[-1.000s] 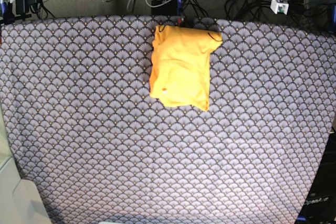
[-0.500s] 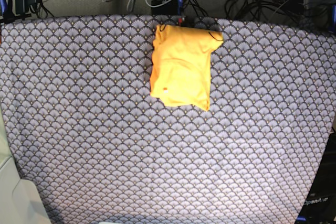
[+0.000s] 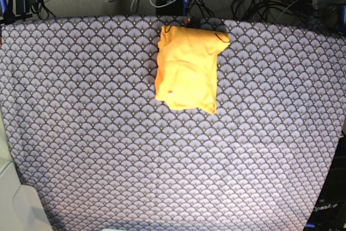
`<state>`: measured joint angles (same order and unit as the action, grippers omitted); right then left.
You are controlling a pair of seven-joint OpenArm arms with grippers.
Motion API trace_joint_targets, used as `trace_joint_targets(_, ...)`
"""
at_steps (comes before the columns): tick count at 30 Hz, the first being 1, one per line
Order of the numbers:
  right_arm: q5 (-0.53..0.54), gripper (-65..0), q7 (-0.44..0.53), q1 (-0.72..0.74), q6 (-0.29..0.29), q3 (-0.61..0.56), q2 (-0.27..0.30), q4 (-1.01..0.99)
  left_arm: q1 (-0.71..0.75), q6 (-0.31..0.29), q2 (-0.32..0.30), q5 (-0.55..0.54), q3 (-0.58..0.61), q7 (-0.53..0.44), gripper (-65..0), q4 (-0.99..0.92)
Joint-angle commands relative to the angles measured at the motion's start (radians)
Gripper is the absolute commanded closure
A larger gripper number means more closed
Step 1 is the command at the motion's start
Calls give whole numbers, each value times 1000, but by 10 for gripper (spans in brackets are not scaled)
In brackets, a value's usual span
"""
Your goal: Fold the T-shirt properly
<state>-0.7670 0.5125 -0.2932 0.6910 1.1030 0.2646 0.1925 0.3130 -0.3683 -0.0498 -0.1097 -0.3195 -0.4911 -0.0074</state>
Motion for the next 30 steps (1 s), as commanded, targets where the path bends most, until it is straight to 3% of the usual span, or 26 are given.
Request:
trace_joint_targets(1,-24,0,10,-2,7,-10,15,-20,-39,-5,-17,-5,0,-42,0,7)
trace_joint_targets(3,-87,0,7,15,7,-39,3,-63,-93,-5,-37,-2,1,-42,0,7)
trace_joint_targets(4,-122,0,5,22,-49,-57,-14,-74,-108,-4,-42,-2,1,-42,0,7)
trace_joint_targets(8,-274,0,1,35,-363,-154,-77,-81,-124,-2,-48,-2,1,-27,0,7)
trace_joint_targets(10,-323,0,-2,35,-505,-191,-109,-83,-131,13,-57,2,3,32,0,7)
trace_joint_targets(12,-375,0,-44,36,-632,-232,-132,-83,-147,98,-65,49,24,119,0,7)
trace_joint_targets(14,-408,0,-82,59,-703,-255,-149,-84,-150,197,-61,104,67,176,0,7)
trace_joint_targets(16,-414,0,-119,67,-736,-257,-158,-86,-150,291,-58,153,96,214,0,7)
trace_joint_targets(19,-414,0,-133,68,-756,-254,-153,-109,-151,358,-43,170,110,223,0,7)
trace_joint_targets(24,-412,0,-134,70,-818,-252,-152,-110,-151,364,-32,169,109,222,0,7)
trace_joint_targets(30,-389,0,-134,67,-819,-251,-158,-112,-151,369,-20,115,107,220,0,7)
